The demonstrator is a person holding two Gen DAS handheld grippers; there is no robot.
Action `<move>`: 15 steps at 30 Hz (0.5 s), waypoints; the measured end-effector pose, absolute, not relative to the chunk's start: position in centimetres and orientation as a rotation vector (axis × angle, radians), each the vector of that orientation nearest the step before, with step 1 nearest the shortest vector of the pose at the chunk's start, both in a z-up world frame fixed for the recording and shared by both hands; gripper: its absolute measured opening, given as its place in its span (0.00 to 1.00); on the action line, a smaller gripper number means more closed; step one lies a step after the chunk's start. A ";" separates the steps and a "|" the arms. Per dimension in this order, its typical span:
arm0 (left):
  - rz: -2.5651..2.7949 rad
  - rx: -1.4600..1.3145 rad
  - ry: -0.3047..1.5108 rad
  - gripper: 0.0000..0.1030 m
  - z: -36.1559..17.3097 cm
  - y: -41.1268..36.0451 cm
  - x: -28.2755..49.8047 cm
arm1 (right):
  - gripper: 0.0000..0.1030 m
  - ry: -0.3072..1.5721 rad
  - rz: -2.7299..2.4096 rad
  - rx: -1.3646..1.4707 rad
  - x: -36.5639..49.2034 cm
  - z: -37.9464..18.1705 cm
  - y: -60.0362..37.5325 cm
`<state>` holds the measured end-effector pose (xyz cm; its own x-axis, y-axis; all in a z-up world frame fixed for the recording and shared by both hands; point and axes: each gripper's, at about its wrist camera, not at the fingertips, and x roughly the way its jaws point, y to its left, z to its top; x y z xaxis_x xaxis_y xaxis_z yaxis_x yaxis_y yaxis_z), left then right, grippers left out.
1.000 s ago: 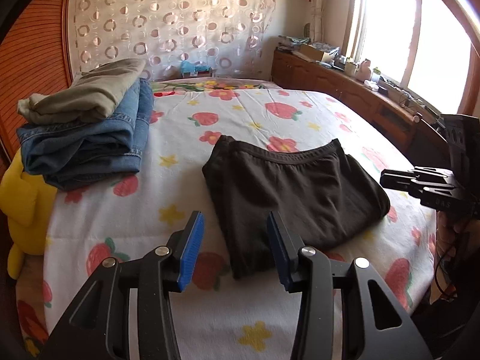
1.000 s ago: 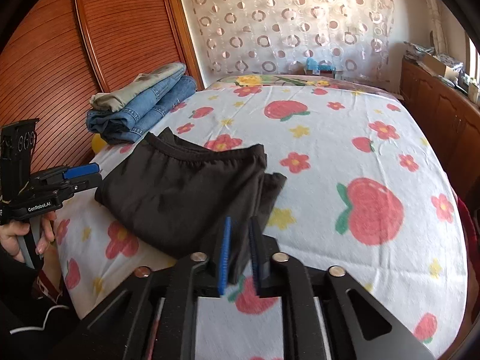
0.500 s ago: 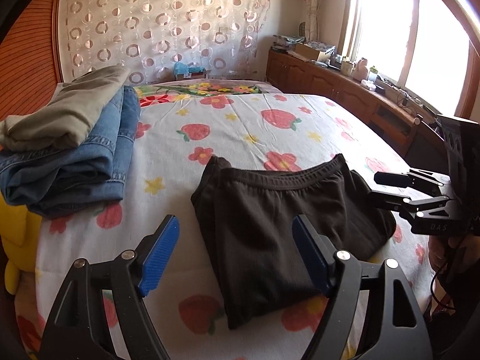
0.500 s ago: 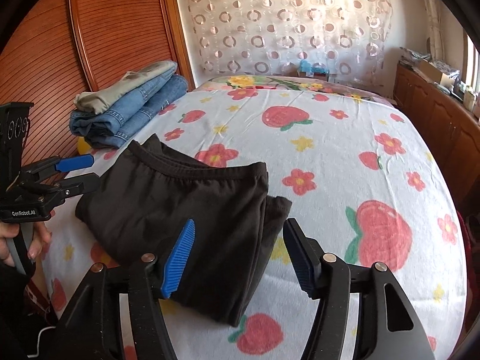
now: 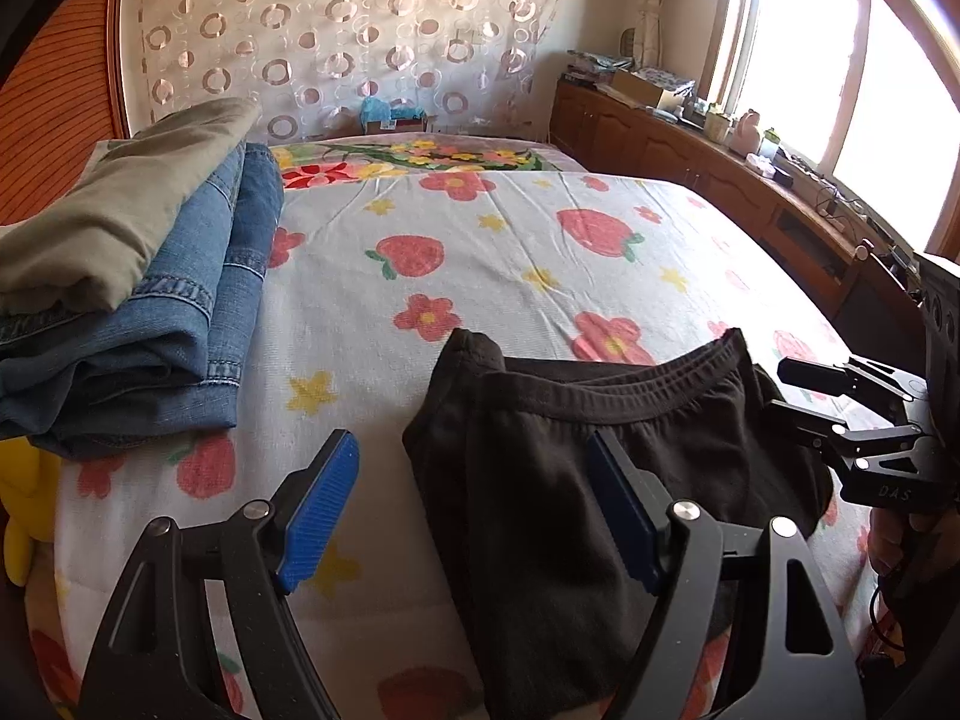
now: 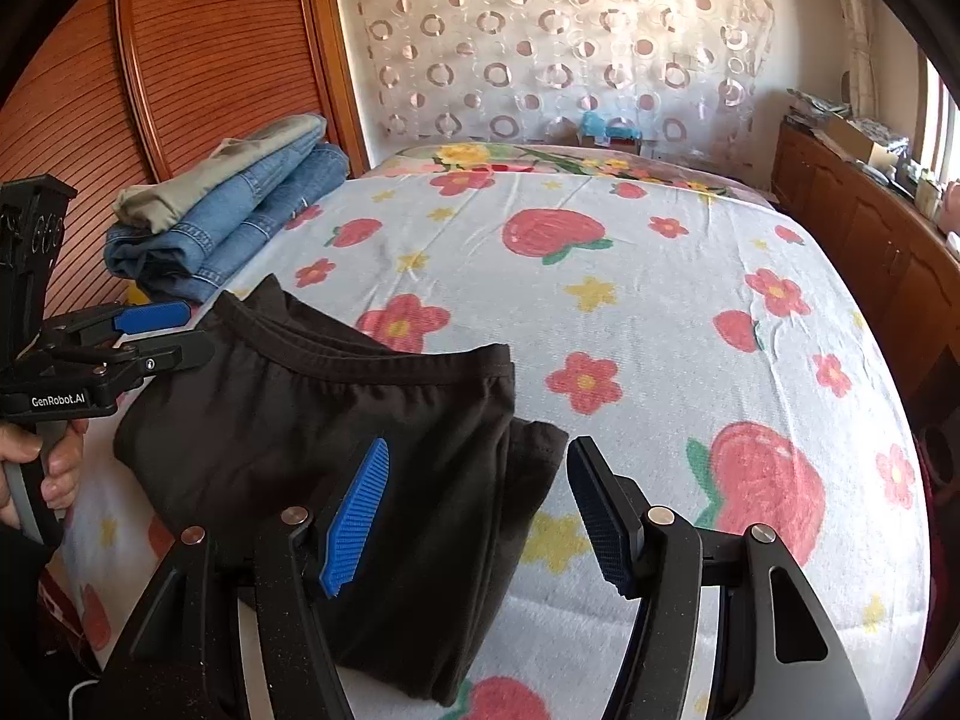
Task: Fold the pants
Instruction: 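Reach both grippers to opposite sides of the folded black shorts and close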
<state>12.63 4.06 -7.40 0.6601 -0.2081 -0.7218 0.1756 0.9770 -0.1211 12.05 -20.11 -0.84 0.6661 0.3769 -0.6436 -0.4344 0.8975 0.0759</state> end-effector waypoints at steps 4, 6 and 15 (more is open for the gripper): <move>-0.205 -0.030 0.849 0.76 -8.2 4.0 13.2 | 0.62 0.726 0.446 -0.100 12.7 -1.5 -19.6; -0.206 -0.026 0.863 0.76 -8.6 3.9 13.4 | 0.62 0.732 0.439 -0.122 12.8 -1.8 -19.3; -0.217 0.027 0.873 0.80 -9.6 3.1 13.2 | 0.65 0.731 0.430 -0.140 12.8 -2.4 -18.9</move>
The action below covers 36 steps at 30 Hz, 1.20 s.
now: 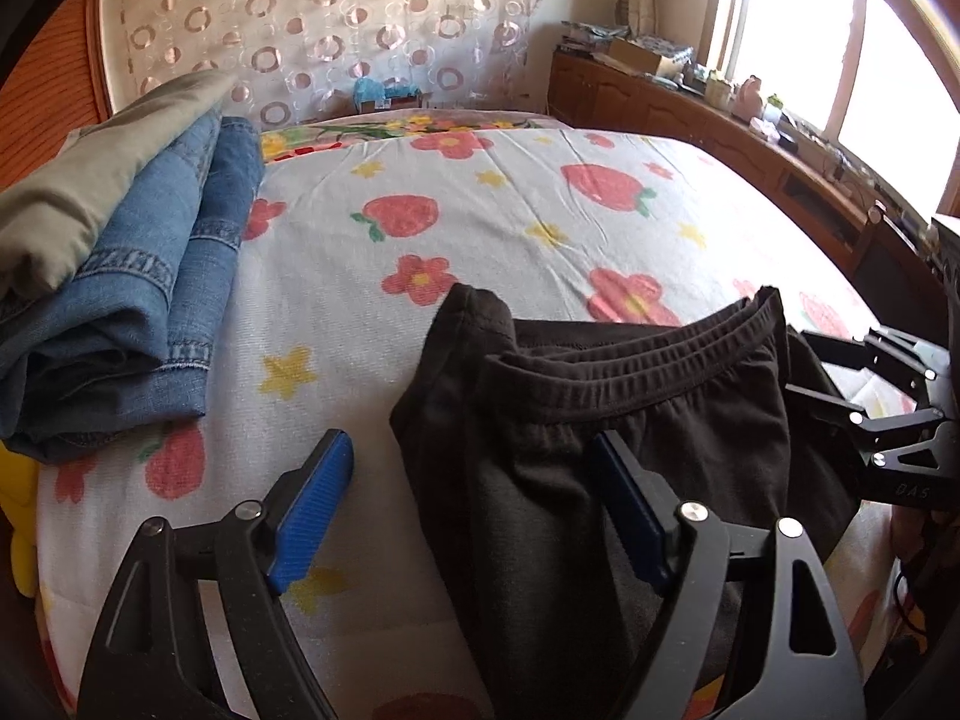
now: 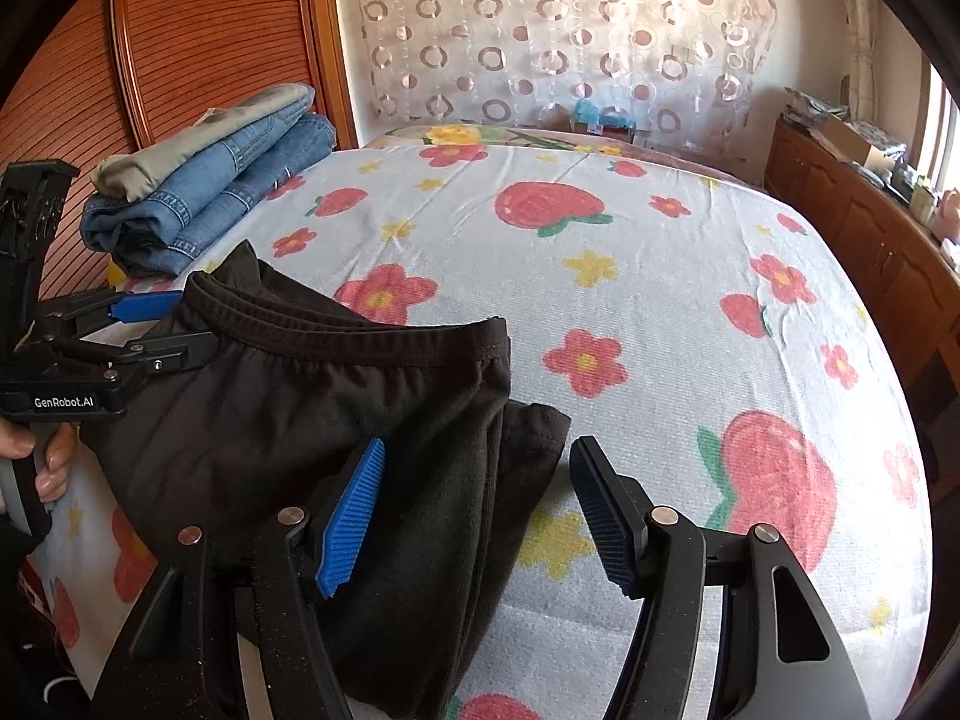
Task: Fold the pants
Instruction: 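Reach both grippers to opposite sides of the folded black shorts and close, then lift the folded shorts with both grippers and carry them toward the jeans stack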
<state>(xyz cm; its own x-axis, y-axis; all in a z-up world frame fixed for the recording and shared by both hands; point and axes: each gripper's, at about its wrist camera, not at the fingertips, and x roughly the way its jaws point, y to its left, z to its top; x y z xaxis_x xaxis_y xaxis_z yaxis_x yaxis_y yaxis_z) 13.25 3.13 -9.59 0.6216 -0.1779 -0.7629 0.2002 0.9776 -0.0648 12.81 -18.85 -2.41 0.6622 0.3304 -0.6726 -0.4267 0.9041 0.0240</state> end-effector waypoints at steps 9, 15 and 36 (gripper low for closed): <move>-0.256 -0.002 0.906 0.80 -9.0 3.7 14.5 | 0.65 0.729 0.435 -0.139 12.9 -2.6 -19.0; -0.298 0.009 0.930 0.78 -9.1 3.7 15.6 | 0.65 0.728 0.436 -0.134 12.8 -2.6 -19.1; -0.381 -0.048 0.858 0.18 -8.5 3.5 14.4 | 0.11 0.718 0.517 -0.062 12.2 -1.9 -20.2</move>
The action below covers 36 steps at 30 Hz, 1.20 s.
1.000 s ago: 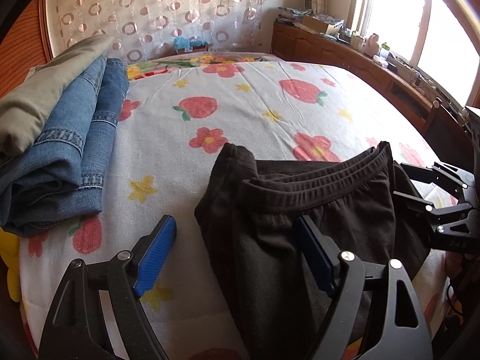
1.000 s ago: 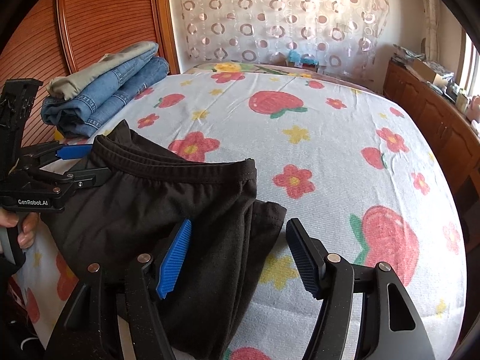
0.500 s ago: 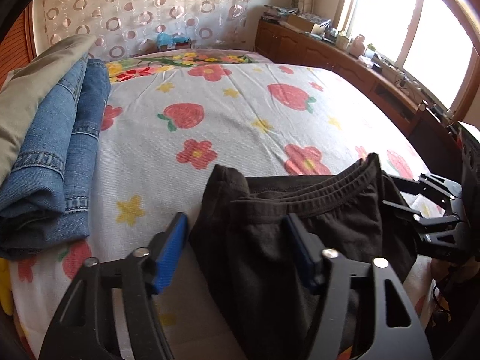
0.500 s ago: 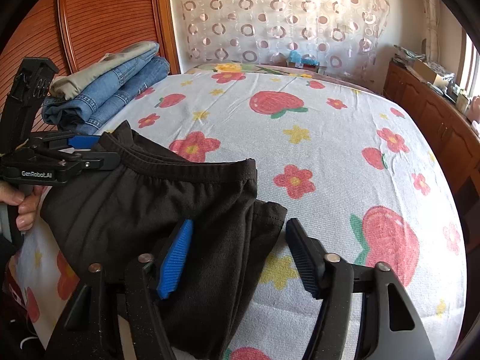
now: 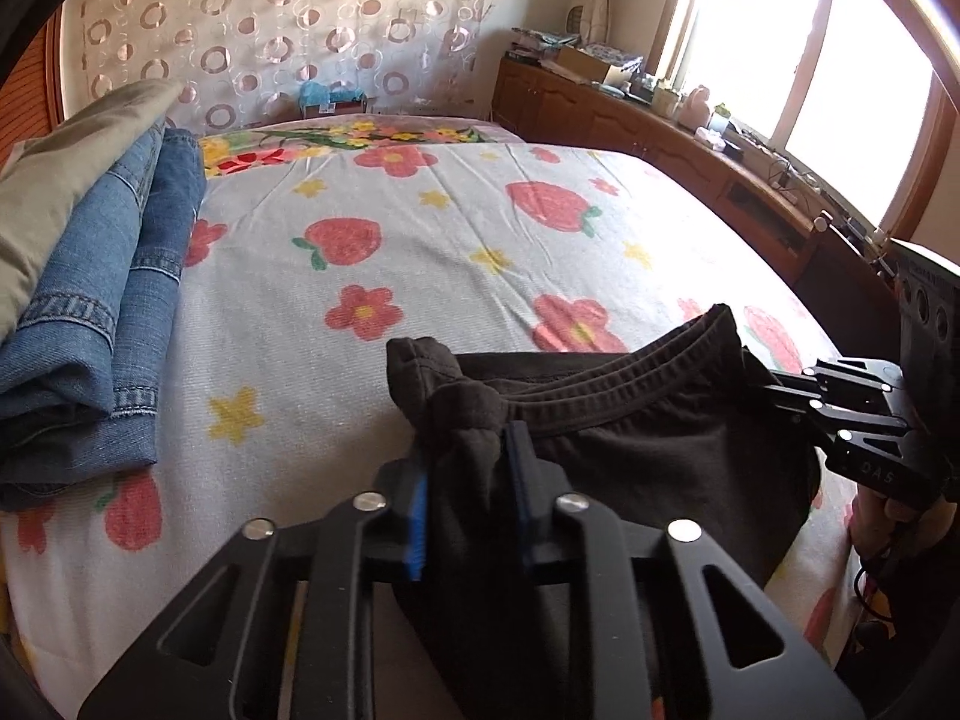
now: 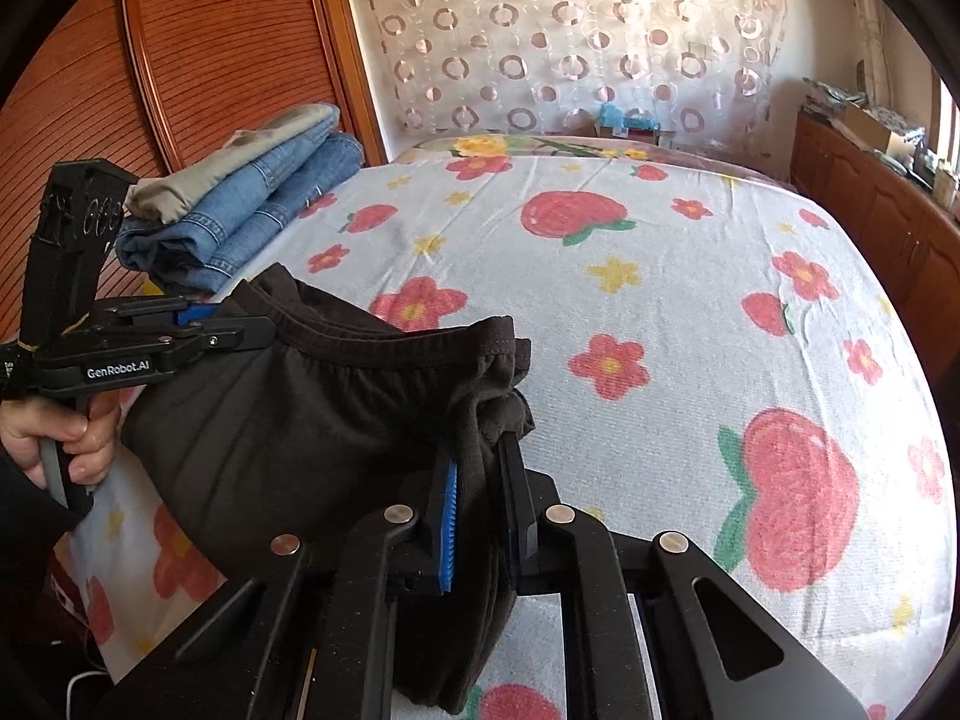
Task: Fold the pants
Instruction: 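Lift the folded shorts with both grippers and carry them toward the jeans stack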
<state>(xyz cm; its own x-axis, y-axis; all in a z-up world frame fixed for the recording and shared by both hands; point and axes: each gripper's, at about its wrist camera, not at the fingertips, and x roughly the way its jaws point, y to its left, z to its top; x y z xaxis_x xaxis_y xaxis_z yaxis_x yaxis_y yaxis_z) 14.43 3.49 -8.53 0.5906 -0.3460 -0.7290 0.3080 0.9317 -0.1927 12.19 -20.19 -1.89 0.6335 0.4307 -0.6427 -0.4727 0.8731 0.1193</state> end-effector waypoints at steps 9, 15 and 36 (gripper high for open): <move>-0.369 -0.050 0.748 0.15 -5.3 3.0 11.9 | 0.10 0.641 0.545 -0.035 10.3 0.1 -21.2; -0.382 -0.052 0.676 0.15 -2.5 2.6 10.7 | 0.10 0.579 0.549 -0.038 8.8 1.8 -22.0; -0.347 0.012 0.470 0.15 4.7 2.5 8.3 | 0.11 0.411 0.579 -0.093 6.5 7.4 -23.2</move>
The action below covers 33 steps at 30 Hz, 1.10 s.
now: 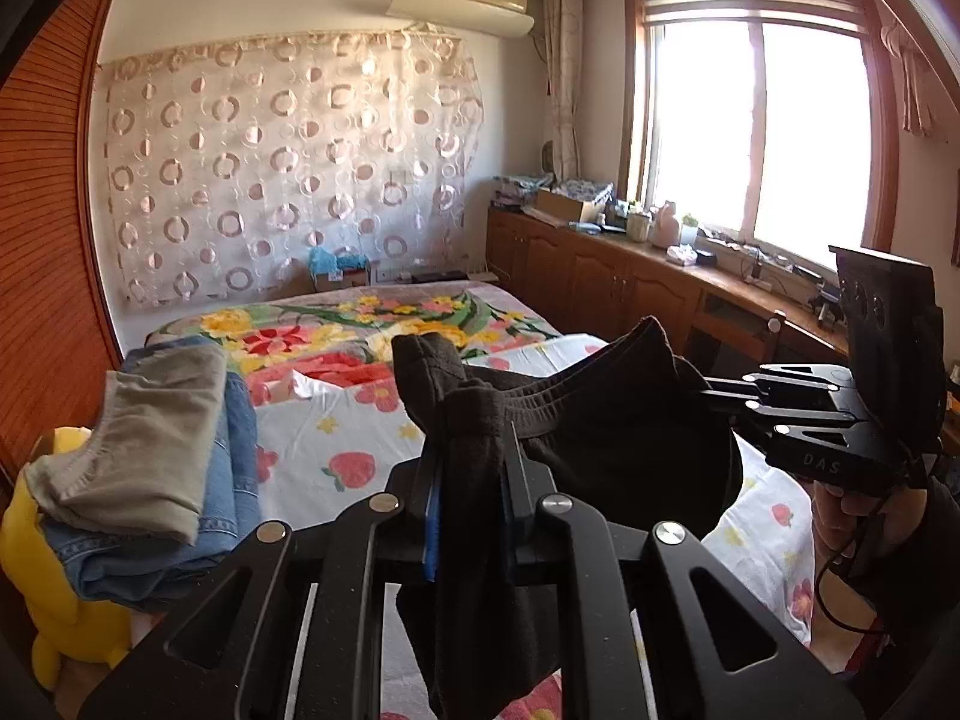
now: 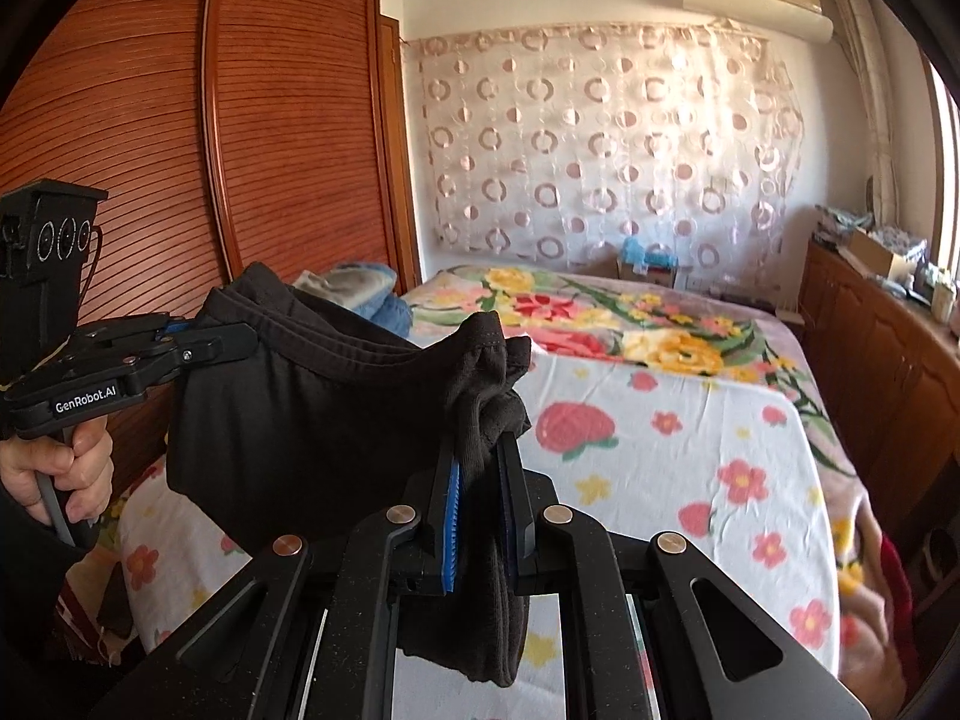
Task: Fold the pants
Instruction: 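Lift the folded shorts with both grippers and carry them toward the jeans stack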
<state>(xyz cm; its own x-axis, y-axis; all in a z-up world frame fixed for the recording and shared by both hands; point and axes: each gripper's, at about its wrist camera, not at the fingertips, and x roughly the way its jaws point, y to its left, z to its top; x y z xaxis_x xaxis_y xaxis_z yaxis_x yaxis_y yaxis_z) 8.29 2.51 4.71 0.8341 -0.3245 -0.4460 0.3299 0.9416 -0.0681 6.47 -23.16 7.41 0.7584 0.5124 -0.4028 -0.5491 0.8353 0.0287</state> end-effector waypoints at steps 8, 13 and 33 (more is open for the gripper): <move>-0.332 0.013 0.436 0.15 5.8 3.7 7.3 | 0.11 0.386 0.604 -0.106 6.7 8.4 -22.8; -0.315 0.005 0.442 0.15 5.1 4.7 7.5 | 0.11 0.395 0.628 -0.123 7.7 7.8 -22.0; -0.207 -0.050 0.459 0.15 4.6 9.9 11.3 | 0.10 0.420 0.728 -0.241 16.6 9.5 -17.2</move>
<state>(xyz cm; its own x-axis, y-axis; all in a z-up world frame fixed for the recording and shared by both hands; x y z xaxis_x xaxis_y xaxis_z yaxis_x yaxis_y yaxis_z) 11.28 9.94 4.63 0.8760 -0.2093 -0.4346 0.1866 0.9779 -0.0948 16.64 -17.17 9.46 0.6690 0.5911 -0.4506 -0.6861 0.7243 -0.0684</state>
